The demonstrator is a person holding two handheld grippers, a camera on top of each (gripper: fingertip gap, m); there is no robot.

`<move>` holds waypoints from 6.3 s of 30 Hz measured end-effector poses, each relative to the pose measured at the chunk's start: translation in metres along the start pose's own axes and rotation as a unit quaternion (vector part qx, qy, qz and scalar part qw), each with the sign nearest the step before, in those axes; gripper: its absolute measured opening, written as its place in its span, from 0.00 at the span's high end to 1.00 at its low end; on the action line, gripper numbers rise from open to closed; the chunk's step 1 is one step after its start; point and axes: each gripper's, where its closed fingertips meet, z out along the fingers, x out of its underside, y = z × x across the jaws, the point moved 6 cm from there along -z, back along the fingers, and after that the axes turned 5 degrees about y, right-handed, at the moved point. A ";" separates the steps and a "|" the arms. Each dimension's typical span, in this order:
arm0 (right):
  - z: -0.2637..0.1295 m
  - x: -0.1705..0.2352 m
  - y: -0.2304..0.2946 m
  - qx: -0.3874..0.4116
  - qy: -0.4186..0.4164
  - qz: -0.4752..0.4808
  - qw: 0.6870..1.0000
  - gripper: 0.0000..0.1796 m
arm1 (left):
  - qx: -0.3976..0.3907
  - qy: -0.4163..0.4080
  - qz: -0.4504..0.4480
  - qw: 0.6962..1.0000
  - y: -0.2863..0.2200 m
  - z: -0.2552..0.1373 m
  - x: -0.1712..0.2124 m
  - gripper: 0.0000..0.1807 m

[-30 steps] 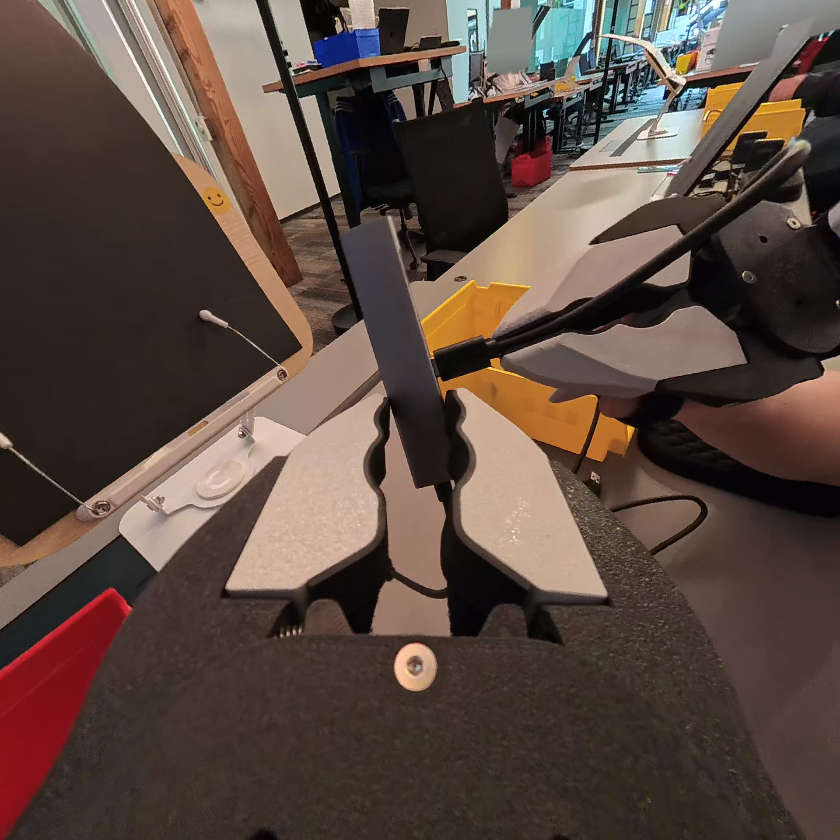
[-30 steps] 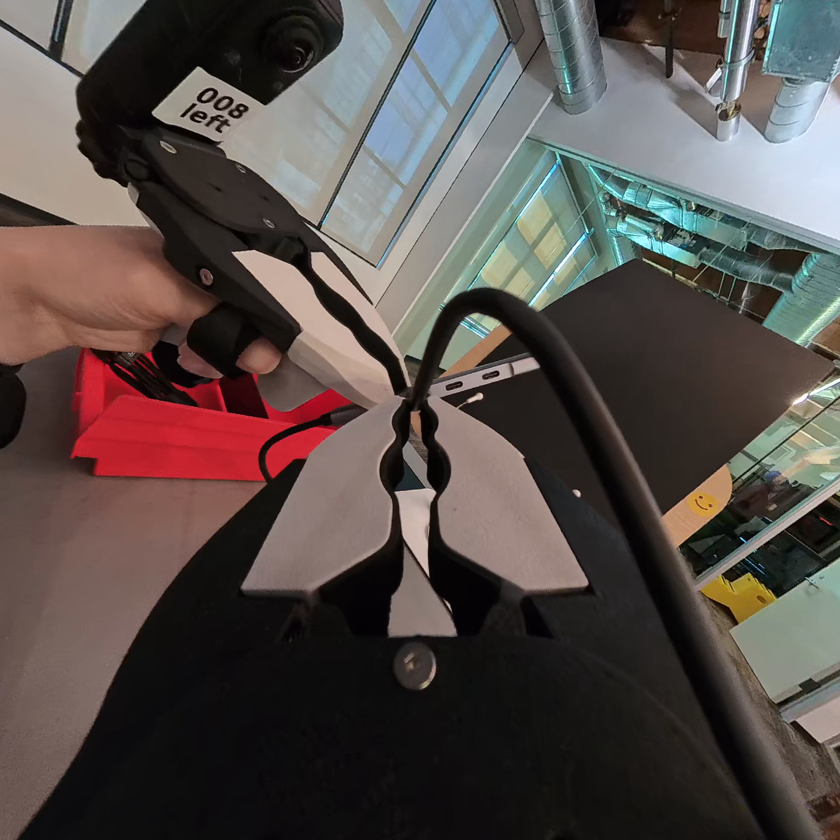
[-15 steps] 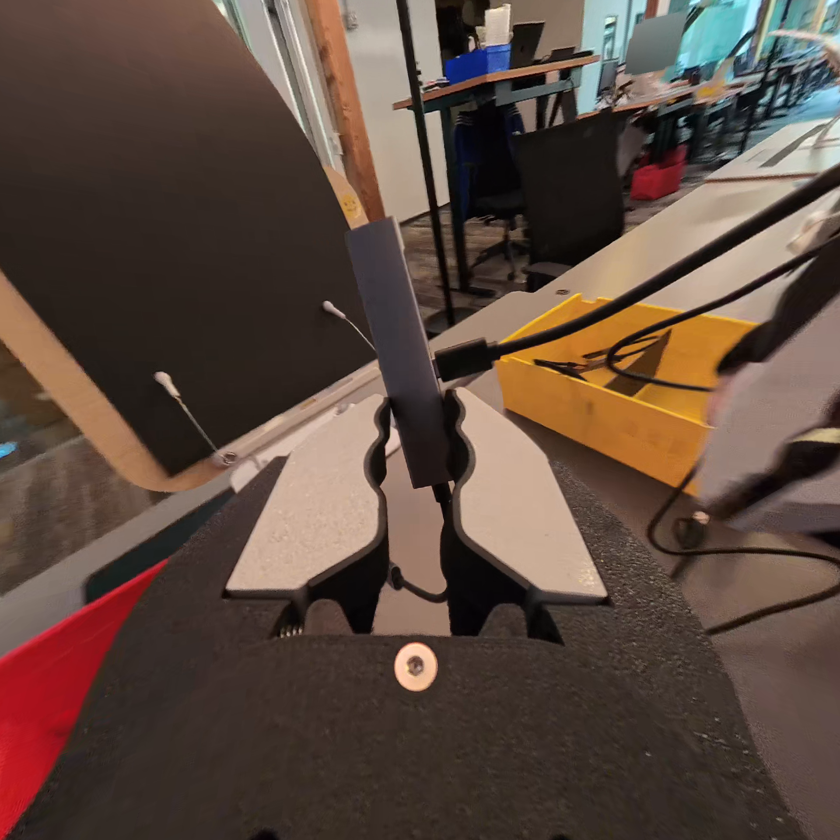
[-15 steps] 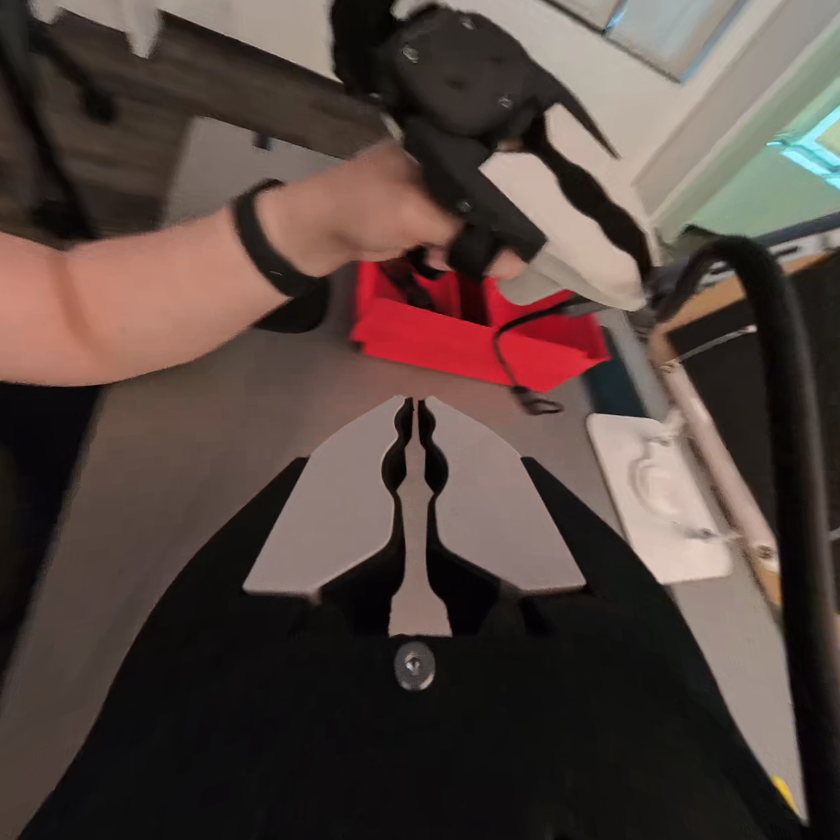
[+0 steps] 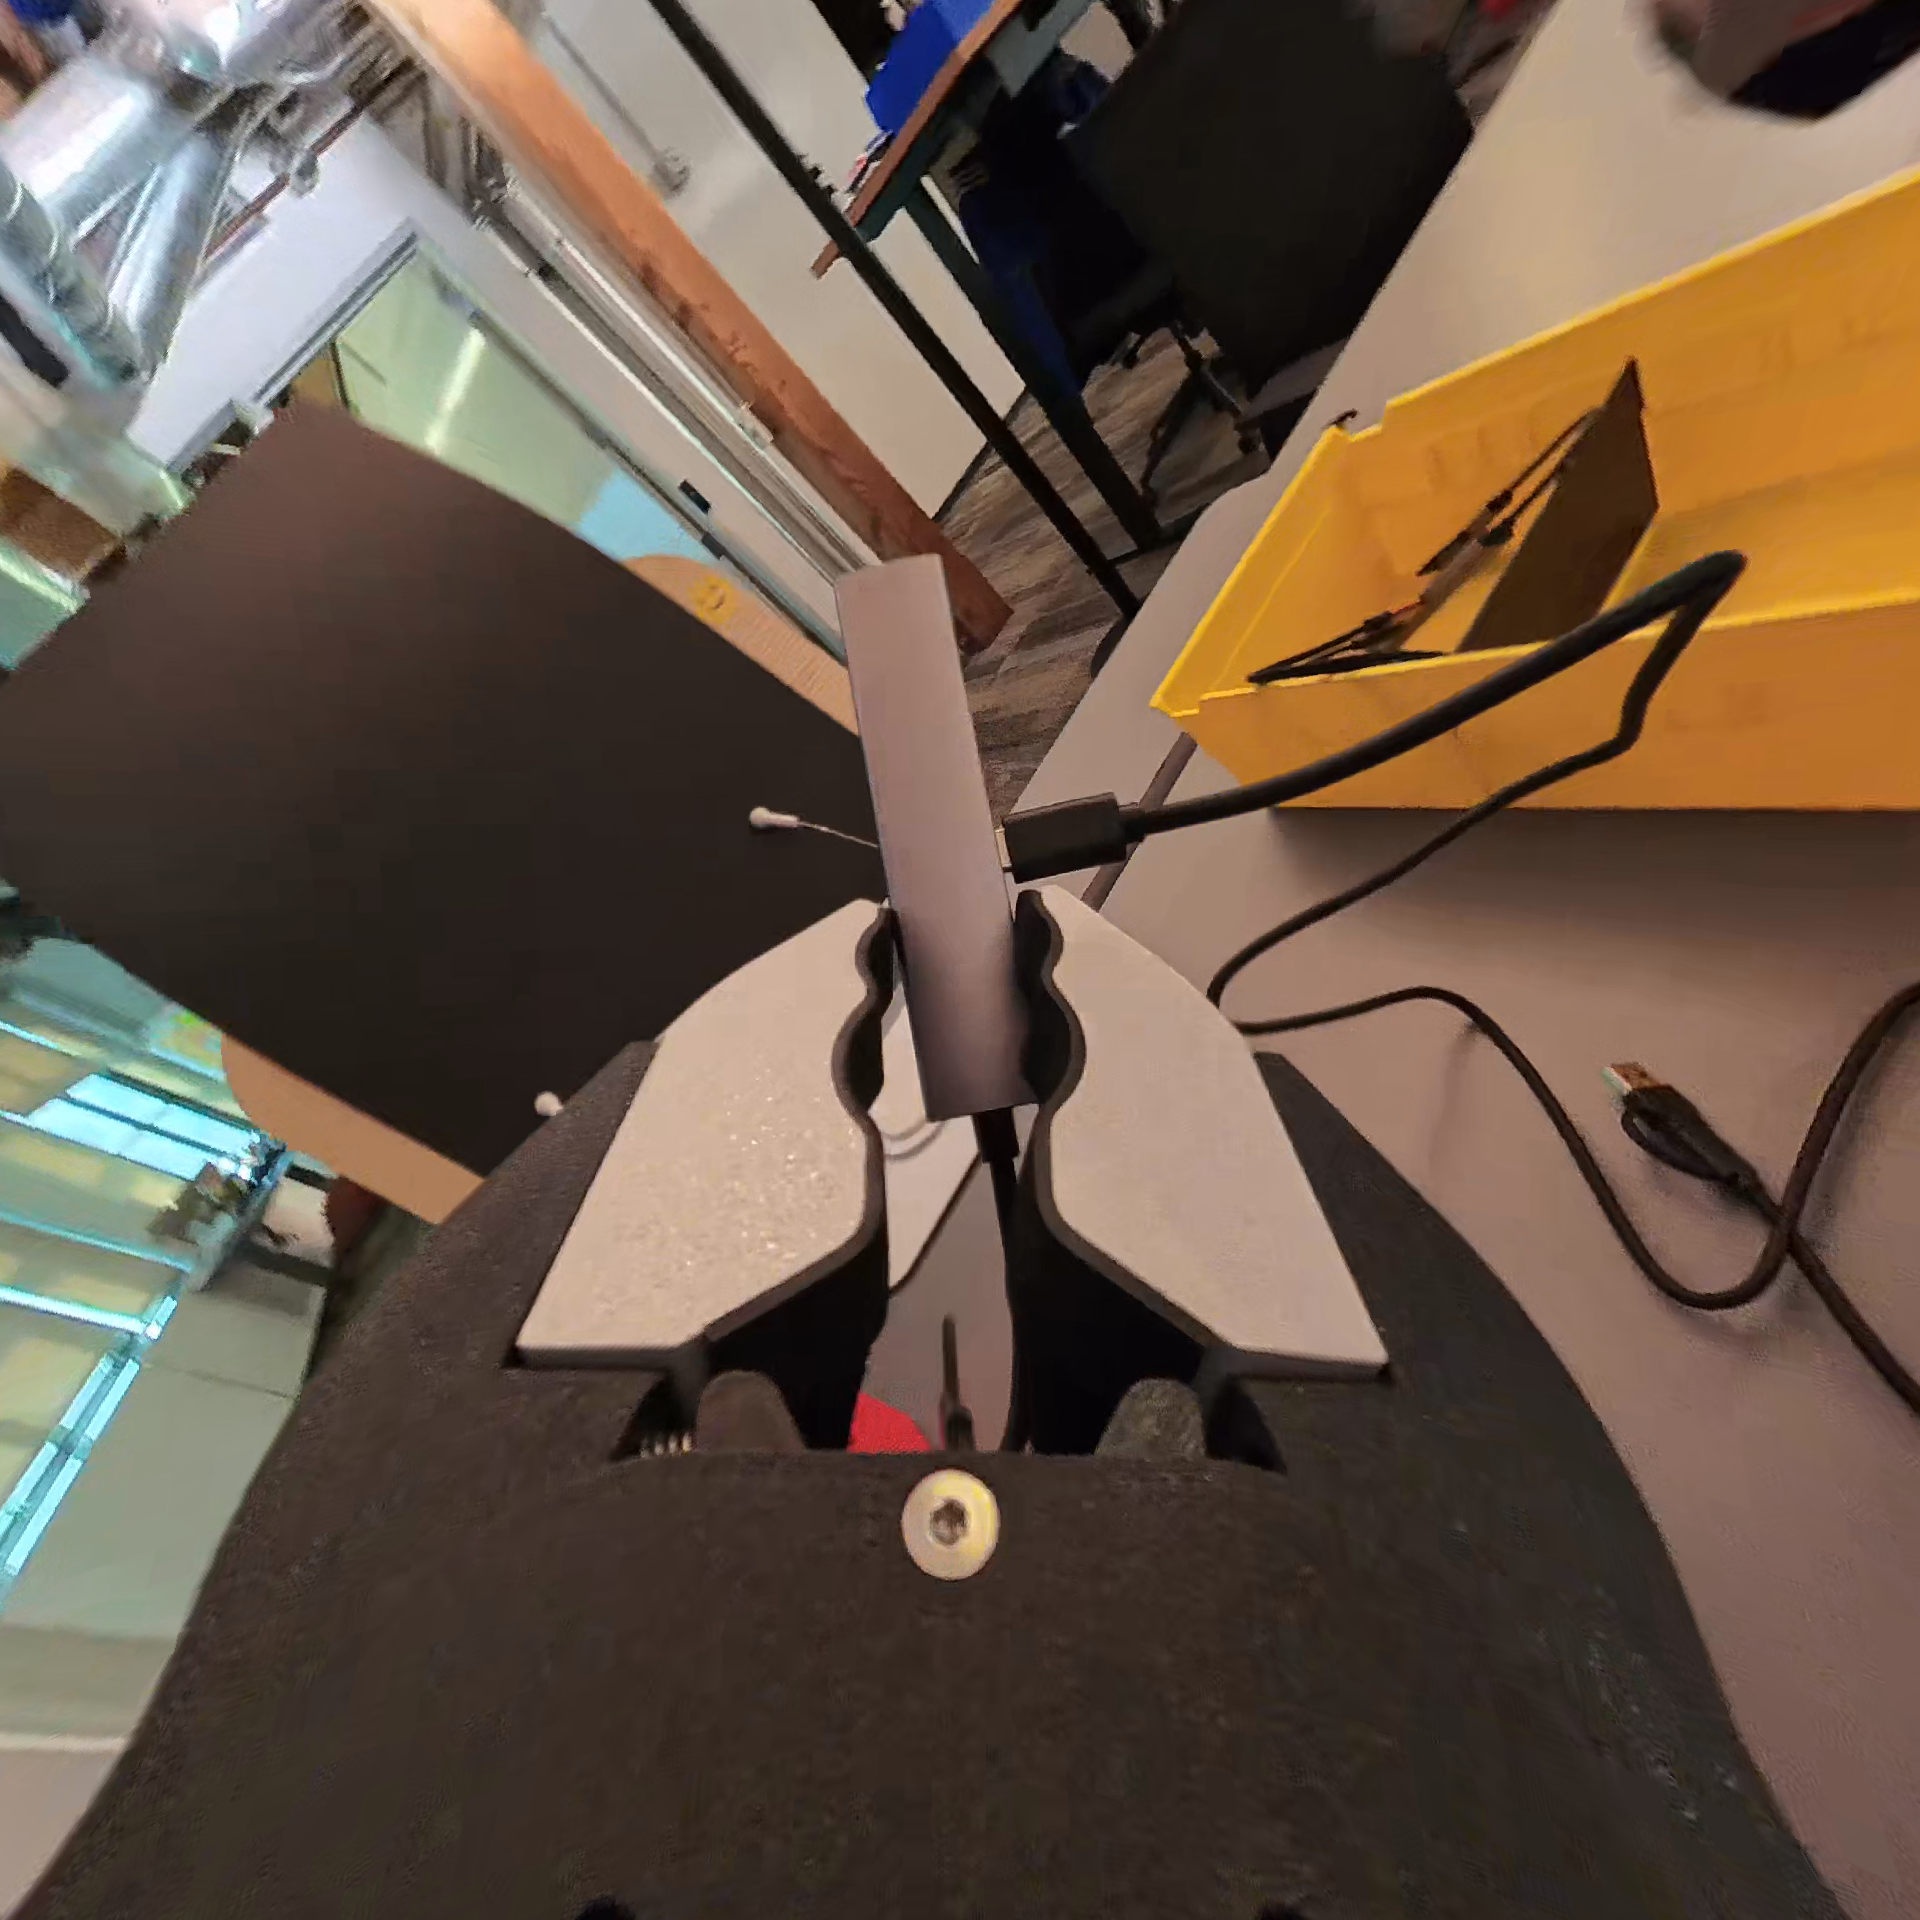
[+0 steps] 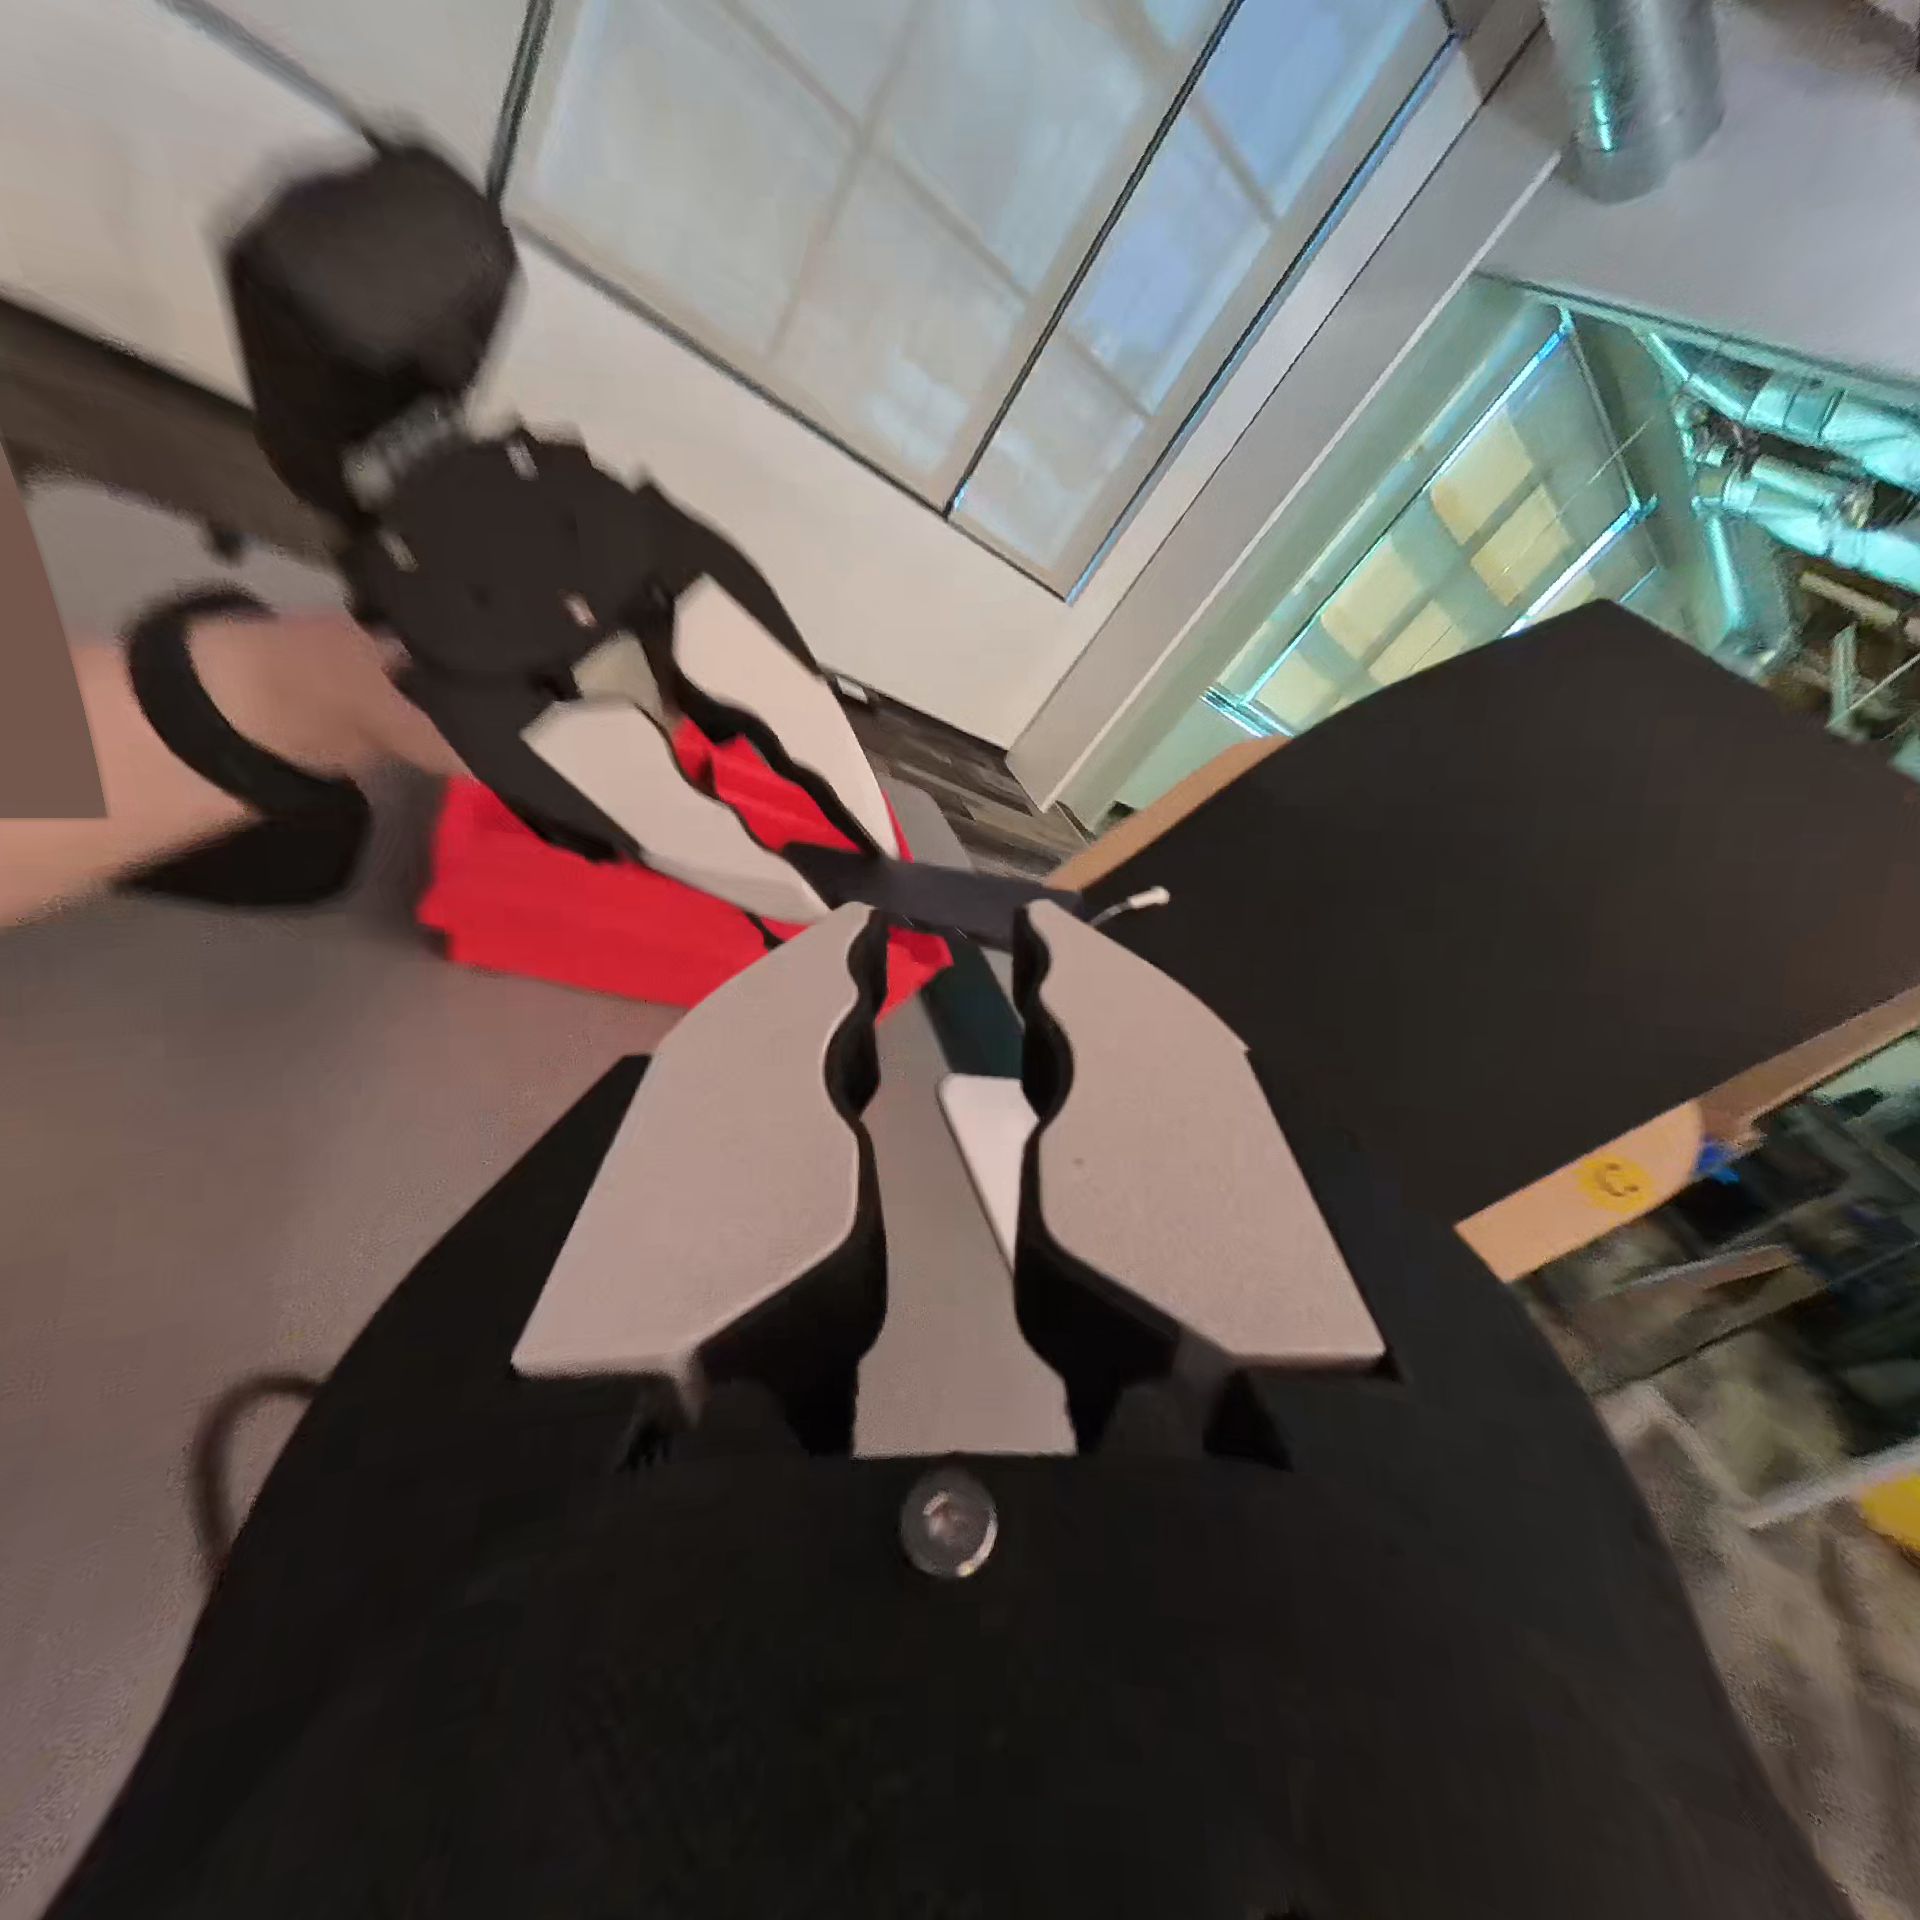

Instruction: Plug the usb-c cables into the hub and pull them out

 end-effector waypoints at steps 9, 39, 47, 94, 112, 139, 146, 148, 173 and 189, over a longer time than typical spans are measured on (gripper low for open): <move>0.014 0.048 0.013 -0.032 0.033 -0.204 0.978 0.70 | 0.108 -0.022 0.110 0.988 -0.043 0.002 -0.011 0.88; 0.000 0.056 -0.024 0.029 0.112 -0.132 0.985 0.85 | 0.224 0.044 -0.101 0.968 -0.027 -0.024 0.013 0.80; -0.021 0.035 -0.044 0.122 0.060 -0.120 0.983 0.85 | 0.296 0.155 -0.045 0.941 -0.067 0.009 0.040 0.78; -0.220 0.081 -0.147 0.420 0.052 0.072 0.903 0.85 | 0.339 0.054 -0.276 0.898 0.017 0.209 -0.157 0.98; -0.206 0.148 -0.153 0.279 0.125 0.263 0.915 0.85 | 0.362 0.104 -0.274 0.885 -0.090 0.314 -0.094 0.92; -0.157 0.145 -0.153 0.285 0.183 0.169 0.926 0.85 | 0.378 0.086 -0.094 0.917 -0.126 0.258 -0.143 0.99; -0.221 0.131 -0.148 0.268 0.011 0.168 0.949 0.81 | 0.362 0.056 -0.141 0.920 -0.088 0.256 -0.152 1.00; -0.229 0.141 -0.146 0.257 0.012 0.186 0.948 0.80 | 0.370 0.041 -0.145 0.916 -0.080 0.255 -0.157 1.00; -0.137 0.158 -0.159 0.263 -0.014 0.112 0.958 0.92 | 0.279 -0.078 -0.061 0.955 -0.027 0.241 -0.166 0.98; -0.137 0.208 -0.151 0.187 0.111 0.157 0.963 0.82 | 0.301 0.066 -0.034 0.951 -0.071 0.292 -0.098 0.99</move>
